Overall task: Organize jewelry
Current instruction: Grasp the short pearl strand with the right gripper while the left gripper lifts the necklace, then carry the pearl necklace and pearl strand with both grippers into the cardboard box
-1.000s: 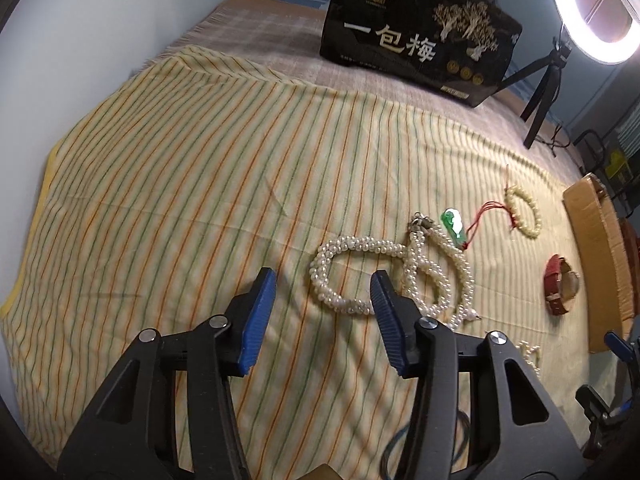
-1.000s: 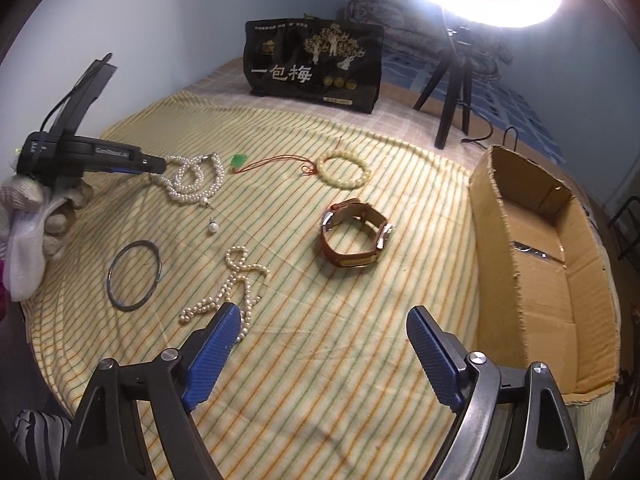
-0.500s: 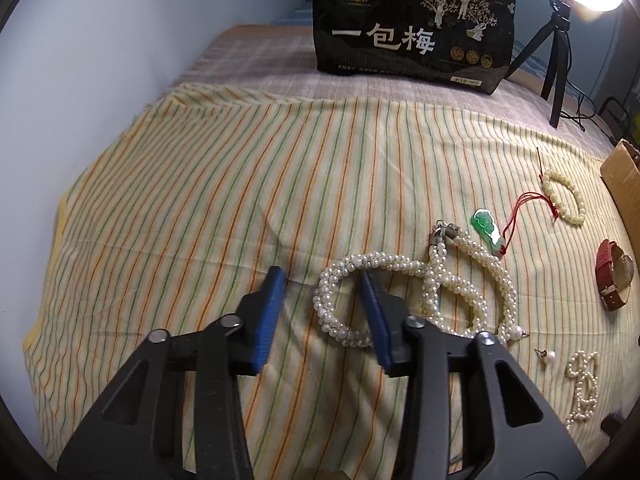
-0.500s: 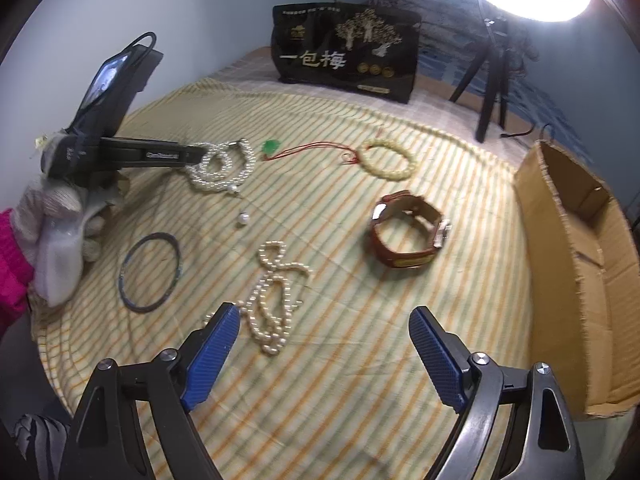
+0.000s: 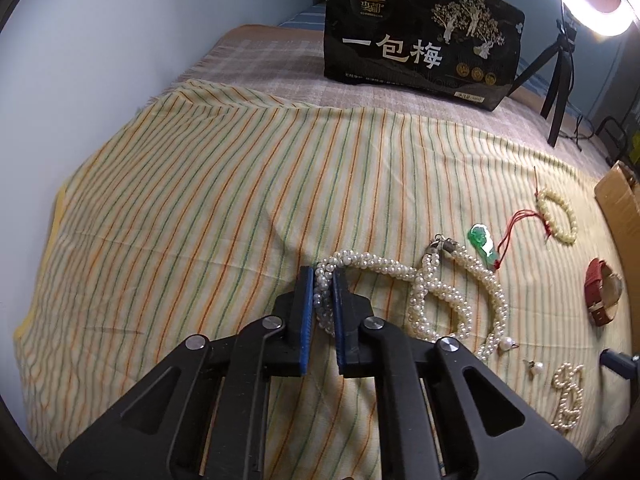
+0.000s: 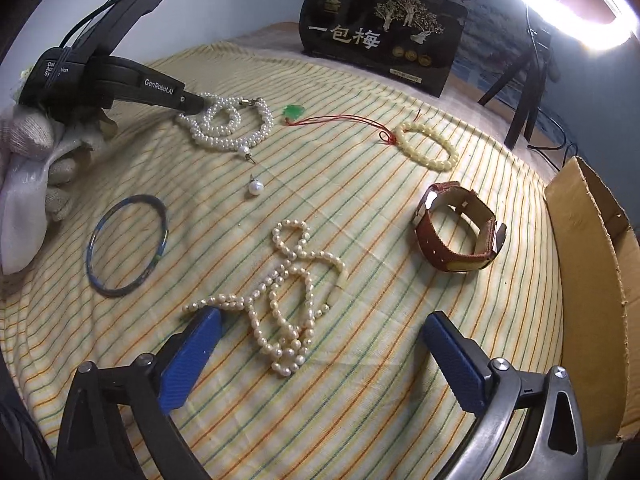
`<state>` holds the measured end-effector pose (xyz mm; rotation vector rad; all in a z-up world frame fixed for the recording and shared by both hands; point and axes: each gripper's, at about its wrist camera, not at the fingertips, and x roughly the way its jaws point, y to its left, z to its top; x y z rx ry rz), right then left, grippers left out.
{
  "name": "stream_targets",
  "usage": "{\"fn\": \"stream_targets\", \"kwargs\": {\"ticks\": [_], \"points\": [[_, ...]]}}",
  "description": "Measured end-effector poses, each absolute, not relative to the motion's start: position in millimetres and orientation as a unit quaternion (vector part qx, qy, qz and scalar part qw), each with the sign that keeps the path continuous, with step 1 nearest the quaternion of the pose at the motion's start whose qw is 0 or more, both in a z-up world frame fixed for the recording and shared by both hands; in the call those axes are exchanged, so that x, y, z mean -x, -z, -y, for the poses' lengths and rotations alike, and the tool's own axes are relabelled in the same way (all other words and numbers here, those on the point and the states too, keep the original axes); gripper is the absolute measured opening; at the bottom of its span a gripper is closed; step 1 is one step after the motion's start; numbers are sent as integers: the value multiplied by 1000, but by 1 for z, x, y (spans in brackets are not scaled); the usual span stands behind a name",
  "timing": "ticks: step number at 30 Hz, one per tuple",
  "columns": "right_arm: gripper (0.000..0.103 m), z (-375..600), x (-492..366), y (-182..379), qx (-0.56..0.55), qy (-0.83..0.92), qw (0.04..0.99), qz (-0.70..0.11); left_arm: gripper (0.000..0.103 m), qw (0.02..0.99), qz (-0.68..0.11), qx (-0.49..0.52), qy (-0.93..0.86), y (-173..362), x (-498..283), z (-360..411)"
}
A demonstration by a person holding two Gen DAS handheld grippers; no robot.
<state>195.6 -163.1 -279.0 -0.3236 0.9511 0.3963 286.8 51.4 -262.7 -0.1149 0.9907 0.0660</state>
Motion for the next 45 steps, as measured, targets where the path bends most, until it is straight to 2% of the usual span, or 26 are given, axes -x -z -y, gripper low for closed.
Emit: {"fn": "stream_targets", "kwargs": {"ticks": [3, 8, 9, 11, 13, 23, 45], "points": [[84, 164, -196, 277, 146, -202, 856, -454, 6, 876, -475, 74, -25, 261, -285, -55], [33, 163, -194, 270, 145, -207, 858, -448, 6, 881, -467, 74, -20, 256, -274, -55], [30, 164, -195, 269, 143, -202, 858, -449, 6, 881, -465, 78, -19, 254, -271, -56], [13, 165, -196, 267, 135, -198, 860, -451, 6, 884, -461, 84, -15, 250, -265, -56], [7, 169, -198, 265, 124, -193, 861, -453, 6, 887, -453, 88, -9, 242, -258, -56], [5, 184, -191, 247, 84, -192, 871, -444, 6, 903, -413, 118, 21, 195, -237, -63], [4, 238, -146, 136, 28, -170, 914, -368, 6, 930, -348, 108, 55, 89, -189, -55]]}}
